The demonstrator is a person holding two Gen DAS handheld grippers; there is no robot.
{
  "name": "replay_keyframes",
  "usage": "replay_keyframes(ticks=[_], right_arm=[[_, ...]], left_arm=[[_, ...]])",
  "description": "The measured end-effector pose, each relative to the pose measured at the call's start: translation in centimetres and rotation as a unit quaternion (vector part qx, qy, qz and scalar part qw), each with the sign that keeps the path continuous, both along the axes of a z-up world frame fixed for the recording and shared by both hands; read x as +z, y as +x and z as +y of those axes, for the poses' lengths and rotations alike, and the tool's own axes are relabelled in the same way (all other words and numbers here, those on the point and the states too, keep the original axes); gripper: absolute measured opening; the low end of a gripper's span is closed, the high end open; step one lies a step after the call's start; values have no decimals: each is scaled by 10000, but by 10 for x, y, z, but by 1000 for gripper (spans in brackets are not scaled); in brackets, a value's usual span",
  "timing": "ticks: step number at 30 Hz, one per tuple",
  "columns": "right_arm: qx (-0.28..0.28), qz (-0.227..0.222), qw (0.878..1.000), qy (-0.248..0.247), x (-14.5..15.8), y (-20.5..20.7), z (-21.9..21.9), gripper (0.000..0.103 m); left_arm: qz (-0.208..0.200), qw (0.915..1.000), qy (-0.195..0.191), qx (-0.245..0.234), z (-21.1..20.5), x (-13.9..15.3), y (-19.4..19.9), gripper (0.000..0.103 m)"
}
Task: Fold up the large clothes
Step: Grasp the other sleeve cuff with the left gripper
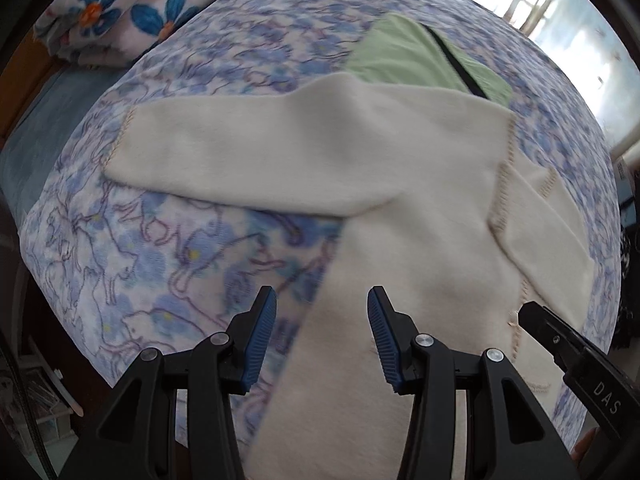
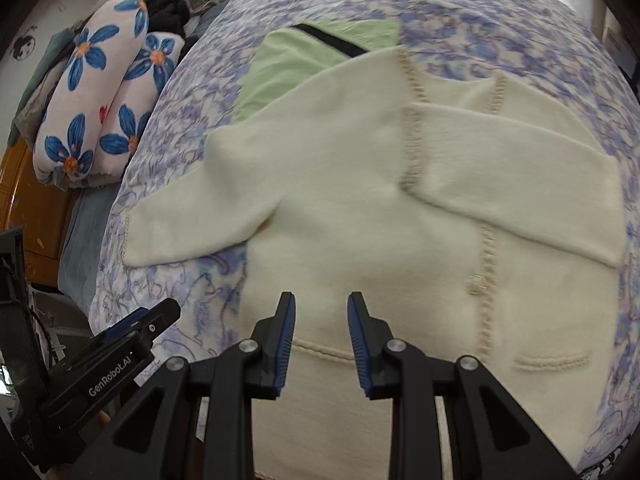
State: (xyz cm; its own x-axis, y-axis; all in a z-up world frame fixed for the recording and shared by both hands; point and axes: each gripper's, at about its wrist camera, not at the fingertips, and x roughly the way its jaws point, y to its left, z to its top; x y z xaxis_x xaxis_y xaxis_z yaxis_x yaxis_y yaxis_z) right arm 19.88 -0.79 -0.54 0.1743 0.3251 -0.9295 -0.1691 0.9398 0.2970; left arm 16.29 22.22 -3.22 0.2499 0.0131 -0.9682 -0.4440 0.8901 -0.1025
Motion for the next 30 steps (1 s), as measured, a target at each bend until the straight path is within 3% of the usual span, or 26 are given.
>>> replay_keyframes(ticks=[10, 15, 20, 24, 30], right_arm=[[320, 92, 9994, -8, -42, 33, 111, 27], [374, 18, 9993, -42, -59, 50, 147, 27], [438, 12, 9990, -115, -71, 61, 165, 27], [414, 52, 9990, -133, -78, 63, 168, 27], [368, 168, 9990, -175, -89, 63, 163, 27]], left_arm=[[309, 9938, -566, 906, 134, -75, 1, 46], [161, 9852, -1092, 1313, 187, -110, 1, 46], [-174, 9629, -1931, 1877, 228, -139, 3, 46], [-243, 9517, -2115, 2211, 250, -158, 9, 46], [-435, 9237, -2637, 2746, 274, -187, 12, 47]])
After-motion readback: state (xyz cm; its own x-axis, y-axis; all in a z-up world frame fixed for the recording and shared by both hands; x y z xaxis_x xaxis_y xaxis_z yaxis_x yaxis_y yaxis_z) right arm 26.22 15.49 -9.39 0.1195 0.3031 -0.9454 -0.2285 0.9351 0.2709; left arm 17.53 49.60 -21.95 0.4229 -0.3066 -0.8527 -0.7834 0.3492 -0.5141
